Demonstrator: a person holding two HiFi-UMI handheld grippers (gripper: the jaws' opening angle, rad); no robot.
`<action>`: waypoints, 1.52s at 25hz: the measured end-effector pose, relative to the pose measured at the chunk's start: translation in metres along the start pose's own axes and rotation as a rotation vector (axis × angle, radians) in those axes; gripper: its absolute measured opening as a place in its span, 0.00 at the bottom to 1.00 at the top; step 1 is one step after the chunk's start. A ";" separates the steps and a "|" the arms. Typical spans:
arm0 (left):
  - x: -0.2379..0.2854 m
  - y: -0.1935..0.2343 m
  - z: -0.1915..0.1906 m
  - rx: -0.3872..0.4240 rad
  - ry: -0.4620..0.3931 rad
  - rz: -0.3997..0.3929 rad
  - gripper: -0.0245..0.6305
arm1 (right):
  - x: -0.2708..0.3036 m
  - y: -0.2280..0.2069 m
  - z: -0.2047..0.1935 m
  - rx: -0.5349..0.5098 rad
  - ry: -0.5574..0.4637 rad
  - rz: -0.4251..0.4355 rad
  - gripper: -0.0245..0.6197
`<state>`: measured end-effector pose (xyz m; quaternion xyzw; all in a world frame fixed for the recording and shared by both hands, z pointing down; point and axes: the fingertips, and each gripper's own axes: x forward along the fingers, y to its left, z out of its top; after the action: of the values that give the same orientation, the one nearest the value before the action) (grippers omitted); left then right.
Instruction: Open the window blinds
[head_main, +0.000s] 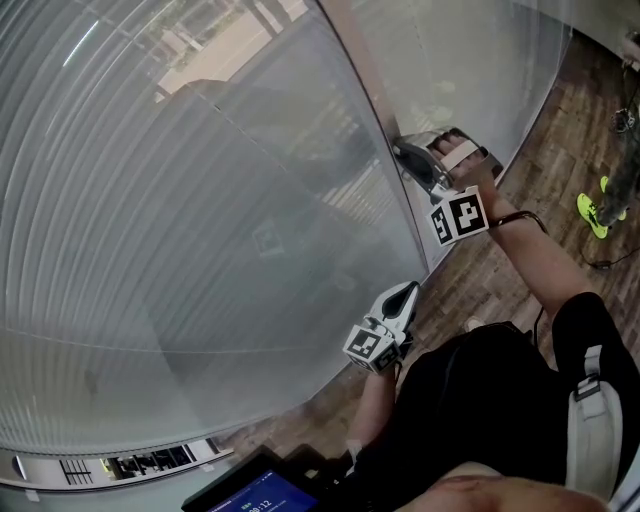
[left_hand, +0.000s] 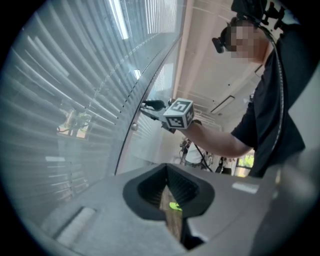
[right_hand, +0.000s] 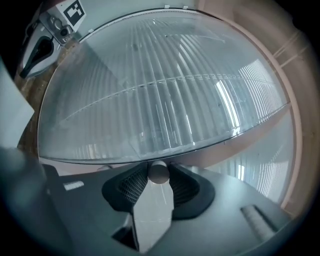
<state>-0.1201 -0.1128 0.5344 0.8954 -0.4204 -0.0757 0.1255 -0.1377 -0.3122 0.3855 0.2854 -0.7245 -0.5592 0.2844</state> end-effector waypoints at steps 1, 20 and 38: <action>0.000 0.000 0.000 0.001 0.001 0.001 0.04 | 0.000 0.000 0.000 0.002 -0.001 -0.003 0.23; 0.002 -0.002 -0.001 -0.005 0.030 -0.032 0.04 | 0.001 -0.016 -0.003 0.621 -0.061 0.078 0.22; 0.001 -0.006 -0.003 0.035 0.026 -0.061 0.04 | 0.002 -0.020 -0.021 1.645 -0.171 0.168 0.23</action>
<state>-0.1148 -0.1097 0.5355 0.9108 -0.3926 -0.0605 0.1127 -0.1220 -0.3317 0.3705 0.3037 -0.9400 0.1526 -0.0302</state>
